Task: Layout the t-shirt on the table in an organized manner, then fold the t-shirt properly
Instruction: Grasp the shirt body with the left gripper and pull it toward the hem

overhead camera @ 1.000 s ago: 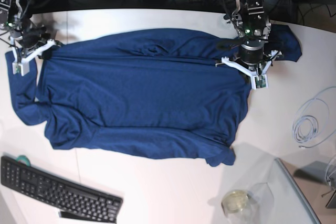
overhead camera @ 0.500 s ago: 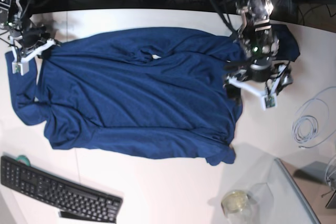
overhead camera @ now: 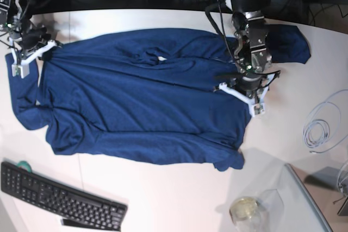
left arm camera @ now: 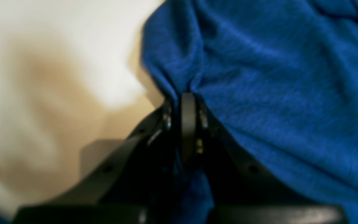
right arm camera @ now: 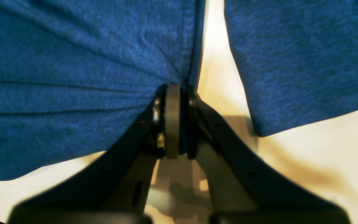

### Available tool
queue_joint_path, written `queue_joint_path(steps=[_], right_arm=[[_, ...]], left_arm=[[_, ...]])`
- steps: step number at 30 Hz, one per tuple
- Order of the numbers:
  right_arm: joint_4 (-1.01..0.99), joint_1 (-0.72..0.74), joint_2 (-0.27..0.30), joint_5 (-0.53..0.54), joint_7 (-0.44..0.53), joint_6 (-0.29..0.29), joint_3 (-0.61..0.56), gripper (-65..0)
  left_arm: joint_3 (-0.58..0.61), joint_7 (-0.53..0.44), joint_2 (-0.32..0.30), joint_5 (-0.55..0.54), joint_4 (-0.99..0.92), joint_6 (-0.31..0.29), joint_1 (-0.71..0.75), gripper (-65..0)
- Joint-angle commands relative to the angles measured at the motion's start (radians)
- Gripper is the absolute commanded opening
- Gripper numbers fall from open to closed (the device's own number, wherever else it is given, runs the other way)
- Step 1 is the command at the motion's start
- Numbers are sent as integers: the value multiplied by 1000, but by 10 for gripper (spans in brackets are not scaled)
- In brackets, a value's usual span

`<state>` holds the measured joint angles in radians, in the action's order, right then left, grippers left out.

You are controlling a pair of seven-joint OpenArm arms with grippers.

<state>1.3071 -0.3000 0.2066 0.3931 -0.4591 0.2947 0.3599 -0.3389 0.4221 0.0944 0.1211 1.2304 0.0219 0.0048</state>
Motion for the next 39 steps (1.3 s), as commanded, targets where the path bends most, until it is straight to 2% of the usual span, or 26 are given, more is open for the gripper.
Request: queue_joint_path(steps=[1,3,6,8,10,11,15,22,25,31,34,36,39], right_arm=[[15,-3,12,-7,-14,-12,3,-629],[48,-5,12,-7,-17,-12,3,-629],[130,-3,12,-7,-82,-12,3,-629],[196,2,20,-7,-117,-12,3,-629],[239,25,32,-7,-148,-12,1,-629],[245,49,34,-9,-172,-12,1,-629],[179,143,66,-9,-254,-12,3,-629],[12,244,77,-9,-260,-12,1,-629],[-10,252,78,-9,-257,-12,1,-629],[-13,244,73,-9,-260,-12,1,-623],[-8,230,72,-7,-258,-12,3,-621],[-8,226,72,-7,-258,-12,3,-621],[-8,224,72,-7,-258,-12,3,-621]], left_arm=[[-4,-36,-8,12,98,8,7,-650],[8,2,-6,18,257,10,27,-650],[39,149,-8,19,418,10,-10,-650],[103,218,-20,19,444,10,-58,-650],[174,252,-31,19,412,13,-121,-650],[206,257,-29,19,371,33,-153,-650],[340,215,-31,16,71,146,-288,-650],[372,-18,-5,7,-416,151,-455,-650],[373,-53,5,7,-505,151,-489,-650],[378,-50,20,7,-513,151,-486,-650],[383,-50,26,7,-512,151,-481,-397],[383,-50,32,7,-510,151,-467,-255],[384,-50,41,16,-429,149,-420,-122]])
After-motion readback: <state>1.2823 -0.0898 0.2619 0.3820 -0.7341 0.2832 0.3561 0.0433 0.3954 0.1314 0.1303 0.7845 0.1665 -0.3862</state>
